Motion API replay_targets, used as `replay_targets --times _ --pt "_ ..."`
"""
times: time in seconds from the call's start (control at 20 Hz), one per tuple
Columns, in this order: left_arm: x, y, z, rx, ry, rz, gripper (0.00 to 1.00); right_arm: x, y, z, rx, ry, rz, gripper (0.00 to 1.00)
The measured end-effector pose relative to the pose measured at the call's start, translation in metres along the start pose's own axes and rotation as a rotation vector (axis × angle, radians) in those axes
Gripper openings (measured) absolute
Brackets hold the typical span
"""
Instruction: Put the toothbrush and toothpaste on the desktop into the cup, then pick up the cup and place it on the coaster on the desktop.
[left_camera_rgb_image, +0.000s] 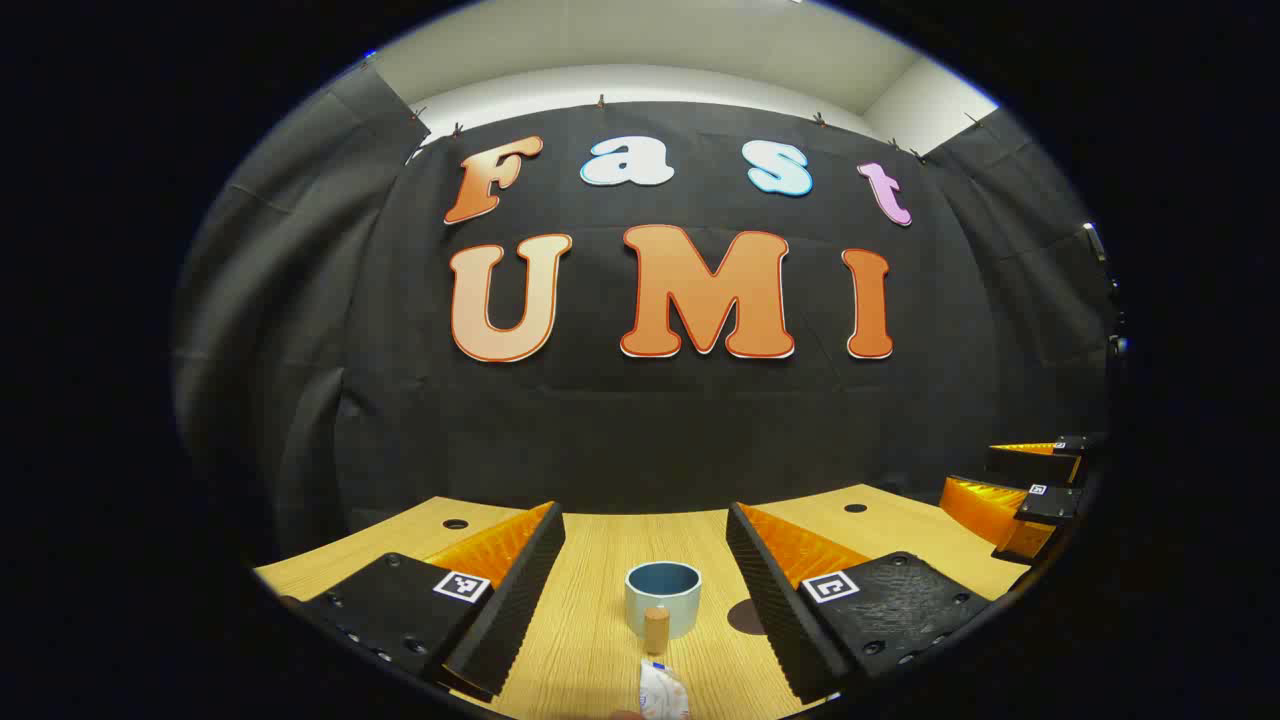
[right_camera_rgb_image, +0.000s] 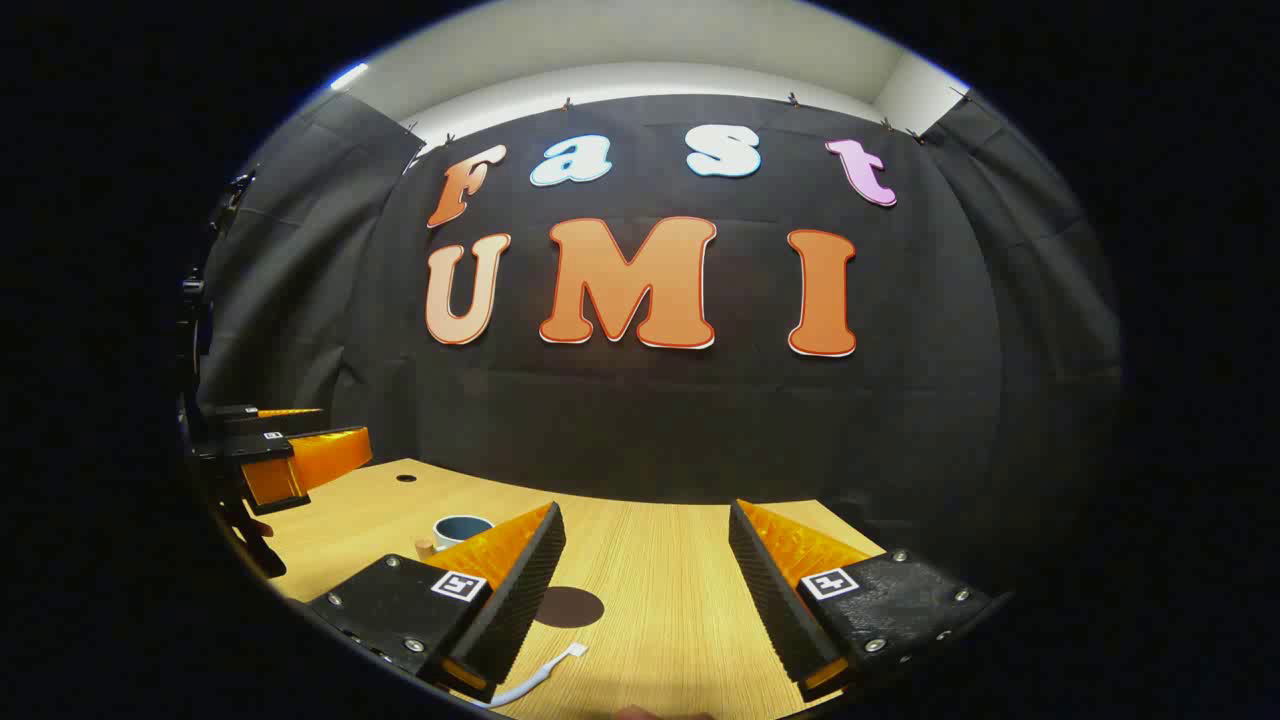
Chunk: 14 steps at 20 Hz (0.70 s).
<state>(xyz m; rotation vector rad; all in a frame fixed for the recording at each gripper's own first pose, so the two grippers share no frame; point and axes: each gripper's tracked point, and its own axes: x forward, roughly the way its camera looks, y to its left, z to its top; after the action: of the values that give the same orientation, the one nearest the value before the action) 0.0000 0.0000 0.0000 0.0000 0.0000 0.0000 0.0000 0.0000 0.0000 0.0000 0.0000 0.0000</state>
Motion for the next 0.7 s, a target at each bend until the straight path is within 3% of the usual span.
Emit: replay_targets --times 0.05,0.7 --pt "0.001 -0.001 0.001 0.003 0.001 -0.003 1.00 0.000 0.001 -0.002 0.000 0.003 0.003 0.99" --pt "0.009 0.004 -0.029 0.025 0.142 0.026 0.97 0.001 0.005 -0.015 0.017 0.094 0.007 0.98"
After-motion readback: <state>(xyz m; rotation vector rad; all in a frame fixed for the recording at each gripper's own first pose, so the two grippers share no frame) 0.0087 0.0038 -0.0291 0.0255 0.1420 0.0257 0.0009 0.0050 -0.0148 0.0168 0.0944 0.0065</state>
